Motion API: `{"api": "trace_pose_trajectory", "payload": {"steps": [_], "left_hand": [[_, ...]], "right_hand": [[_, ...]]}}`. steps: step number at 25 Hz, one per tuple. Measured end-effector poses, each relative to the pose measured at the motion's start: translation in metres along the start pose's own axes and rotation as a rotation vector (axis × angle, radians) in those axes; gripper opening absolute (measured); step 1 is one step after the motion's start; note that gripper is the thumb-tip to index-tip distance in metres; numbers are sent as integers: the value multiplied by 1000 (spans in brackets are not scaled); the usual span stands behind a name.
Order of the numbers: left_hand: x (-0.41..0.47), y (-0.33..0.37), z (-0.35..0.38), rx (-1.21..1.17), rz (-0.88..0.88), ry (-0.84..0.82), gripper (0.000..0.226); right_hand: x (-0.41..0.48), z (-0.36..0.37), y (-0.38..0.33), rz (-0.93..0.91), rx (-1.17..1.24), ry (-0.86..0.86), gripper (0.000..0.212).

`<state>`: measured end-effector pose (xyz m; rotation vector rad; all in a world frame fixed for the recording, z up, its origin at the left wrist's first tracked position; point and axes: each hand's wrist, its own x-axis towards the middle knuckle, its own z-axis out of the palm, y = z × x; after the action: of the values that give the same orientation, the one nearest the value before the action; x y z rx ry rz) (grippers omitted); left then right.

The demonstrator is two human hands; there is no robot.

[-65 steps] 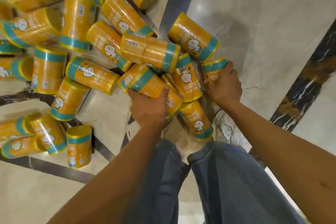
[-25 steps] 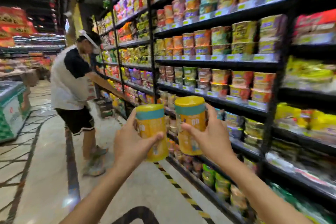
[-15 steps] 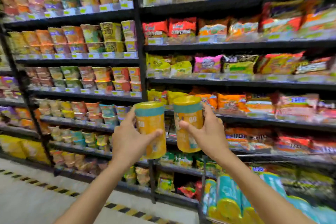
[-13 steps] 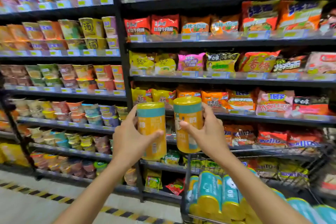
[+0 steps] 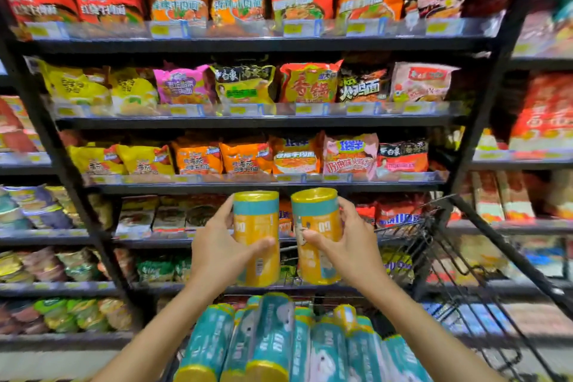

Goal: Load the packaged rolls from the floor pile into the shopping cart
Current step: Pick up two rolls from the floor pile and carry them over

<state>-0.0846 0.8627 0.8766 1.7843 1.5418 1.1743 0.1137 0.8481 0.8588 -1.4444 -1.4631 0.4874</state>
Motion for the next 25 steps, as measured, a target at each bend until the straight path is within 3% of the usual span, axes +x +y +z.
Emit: {"api": "trace_pose_trajectory", "payload": {"steps": [4,7,8,10,13,20,22,25], "left_hand": [[36,-16,45,-5,-47,-123,84],[74,-40,85,36,-112,-214,56],[87,-51,100,48,-143,-250,53],[108,-69,131,71,-201,-308,72],[132,-98,187,94,-291,-427,82],[117,-163,295,80,-641,-703,39],[104,-180,318,93,-740,-727,40],[84,-204,339,160,-744,-808,42]], "right_hand": [[29,2,48,111,-39,8,69],[56,11,92,214,-59,-1,73],[64,13,107,257,-85,3,68],[73,15,132,318,-147,5,58],[82,17,179,467,-243,-27,69],[67,25,277,799,-417,-194,71],[63,28,300,845,-480,-260,68],[58,33,327,911,-584,-343,72]]}}
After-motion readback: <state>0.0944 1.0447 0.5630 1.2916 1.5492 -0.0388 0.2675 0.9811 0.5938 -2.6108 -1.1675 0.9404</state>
